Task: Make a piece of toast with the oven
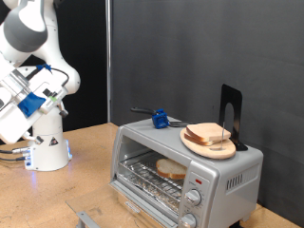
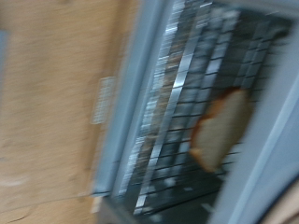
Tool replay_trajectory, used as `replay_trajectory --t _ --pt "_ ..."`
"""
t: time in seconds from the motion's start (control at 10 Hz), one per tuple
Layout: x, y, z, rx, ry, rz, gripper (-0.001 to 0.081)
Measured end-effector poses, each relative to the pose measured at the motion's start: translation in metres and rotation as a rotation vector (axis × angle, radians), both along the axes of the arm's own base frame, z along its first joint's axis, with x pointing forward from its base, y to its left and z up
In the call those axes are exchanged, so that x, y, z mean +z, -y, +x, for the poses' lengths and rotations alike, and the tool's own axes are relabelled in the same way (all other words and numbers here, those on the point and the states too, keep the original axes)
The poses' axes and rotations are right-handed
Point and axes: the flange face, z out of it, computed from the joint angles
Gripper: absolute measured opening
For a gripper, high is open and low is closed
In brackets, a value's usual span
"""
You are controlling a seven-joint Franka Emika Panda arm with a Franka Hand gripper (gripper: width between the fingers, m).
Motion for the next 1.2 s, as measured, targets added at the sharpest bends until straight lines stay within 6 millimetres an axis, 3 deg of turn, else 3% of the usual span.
replay_trajectory --t 0.2,0.4,0.6,0.9,1.2 --pt "-0.016 0.022 -0.005 0.027 -0.035 0.118 0.0808" --pt "-0.049 0.046 0.002 -0.049 -0.070 0.077 0.0808" --pt "-0.057 0.047 0.006 -0.066 -0.074 0.058 0.0808" --pt "-0.048 0.050 0.003 0.000 -0.095 0.226 0.0808" --pt "-0.082 0.059 0.022 -0.073 -0.135 0.233 0.0808"
